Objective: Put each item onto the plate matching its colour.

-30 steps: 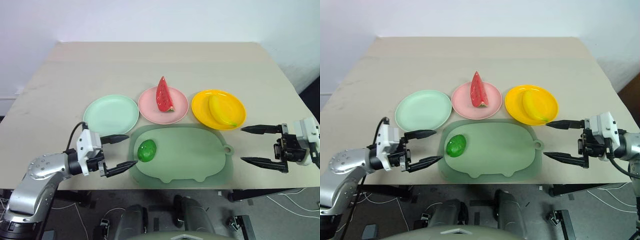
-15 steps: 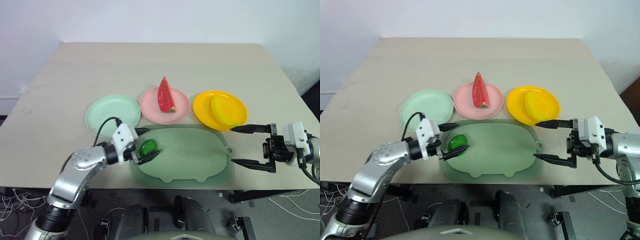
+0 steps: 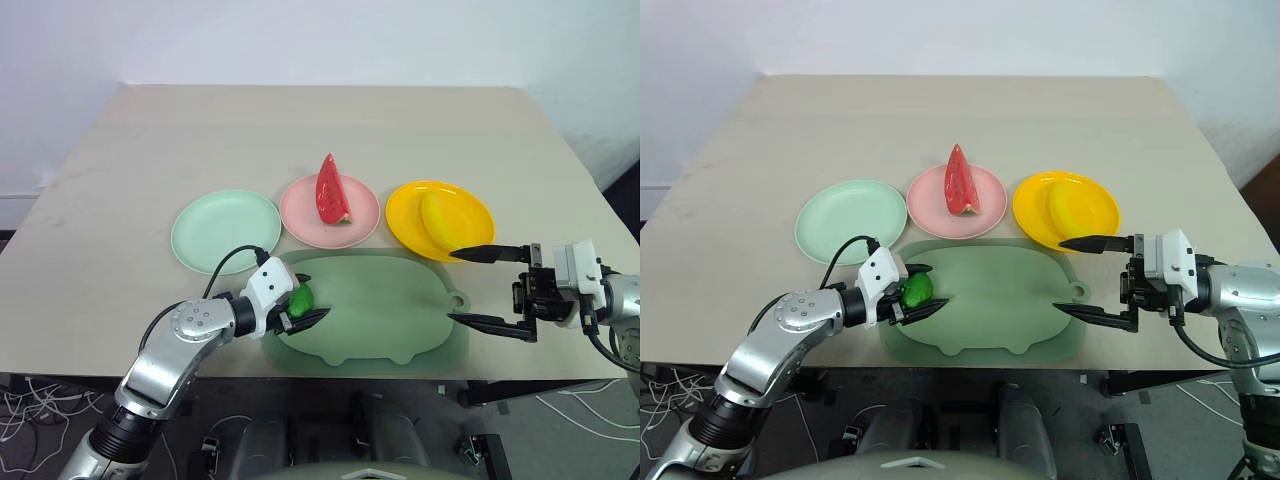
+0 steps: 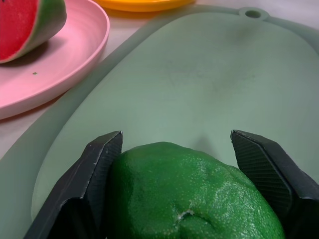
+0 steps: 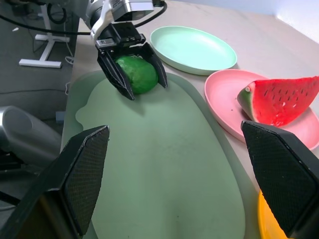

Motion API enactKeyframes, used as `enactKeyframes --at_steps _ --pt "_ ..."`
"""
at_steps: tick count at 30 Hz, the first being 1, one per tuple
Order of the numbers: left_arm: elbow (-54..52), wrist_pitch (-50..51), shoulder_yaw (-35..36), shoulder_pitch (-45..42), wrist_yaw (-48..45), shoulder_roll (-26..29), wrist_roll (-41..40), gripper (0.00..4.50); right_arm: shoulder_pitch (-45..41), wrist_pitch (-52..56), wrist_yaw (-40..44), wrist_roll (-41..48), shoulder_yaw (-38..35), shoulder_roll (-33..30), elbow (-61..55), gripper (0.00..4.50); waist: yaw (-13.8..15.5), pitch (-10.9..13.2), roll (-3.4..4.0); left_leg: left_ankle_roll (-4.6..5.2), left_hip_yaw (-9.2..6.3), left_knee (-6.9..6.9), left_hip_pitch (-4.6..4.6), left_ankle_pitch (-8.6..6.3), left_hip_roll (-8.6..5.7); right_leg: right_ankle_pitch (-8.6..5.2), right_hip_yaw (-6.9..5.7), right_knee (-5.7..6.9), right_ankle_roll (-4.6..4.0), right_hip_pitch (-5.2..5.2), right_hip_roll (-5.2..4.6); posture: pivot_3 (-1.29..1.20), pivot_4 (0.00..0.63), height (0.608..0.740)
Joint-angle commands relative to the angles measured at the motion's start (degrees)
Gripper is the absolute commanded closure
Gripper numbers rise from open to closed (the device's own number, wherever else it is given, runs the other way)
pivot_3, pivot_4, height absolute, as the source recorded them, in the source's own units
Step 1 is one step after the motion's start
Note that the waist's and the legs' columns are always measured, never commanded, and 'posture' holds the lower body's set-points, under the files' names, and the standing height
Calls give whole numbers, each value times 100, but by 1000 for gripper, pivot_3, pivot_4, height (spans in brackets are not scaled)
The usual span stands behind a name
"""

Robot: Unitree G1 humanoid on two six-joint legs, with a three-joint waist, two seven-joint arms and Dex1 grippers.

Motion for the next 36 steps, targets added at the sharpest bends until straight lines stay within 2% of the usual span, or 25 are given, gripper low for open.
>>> enactKeyframes --at_steps 1,6,10,13,17,25,29,36 --pt "-112 96 -112 67 35 -1 73 1294 -94 -32 -53 79 -38 -8 -89 0 0 0 0 0 0 0 0 0 0 0 0 0 0 0 0 0 150 736" --pt "-103 25 29 -49 19 -72 -3 1295 -160 4 -89 83 -13 -26 -50 0 2 0 0 0 0 0 1 0 0 0 0 0 0 1 0 0 150 736" --pt "222 37 1091 -646 -33 -25 -587 1297 -240 67 -141 97 30 -5 -62 0 8 2 -4 0 -2 2 -2 0 -1 0 -1 1 0 0 0 0 150 736" --pt "1012 -334 1628 -1072 164 103 -427 1297 -297 101 -174 105 70 18 -55 0 2 2 -3 0 -5 3 -1 1 -2 1 -3 2 0 1 1 0 150 736" --pt "2171 -901 1963 -1576 335 220 -147 1297 -384 123 -229 90 157 72 -46 0 -10 0 0 0 1 1 2 1 -2 11 -3 1 18 0 6 0 150 736" --pt "3966 -1831 1918 -2069 381 141 254 1297 -583 177 -311 110 264 131 -10 0 8 1 -3 -1 5 4 -2 1 -5 13 -6 0 19 2 -3 0 150 736" --pt "4342 -1962 1885 -2240 246 37 244 38 -644 168 -346 92 310 172 -13 0 3 1 -3 -1 6 4 -1 1 -5 13 -7 1 20 3 -3 0 150 736" --pt "4283 -1940 1972 -2297 2 132 147 38 -653 189 -426 130 340 223 -94 0 -2 1 -2 -2 7 4 0 1 -3 14 -8 2 21 2 -1 0 150 736"
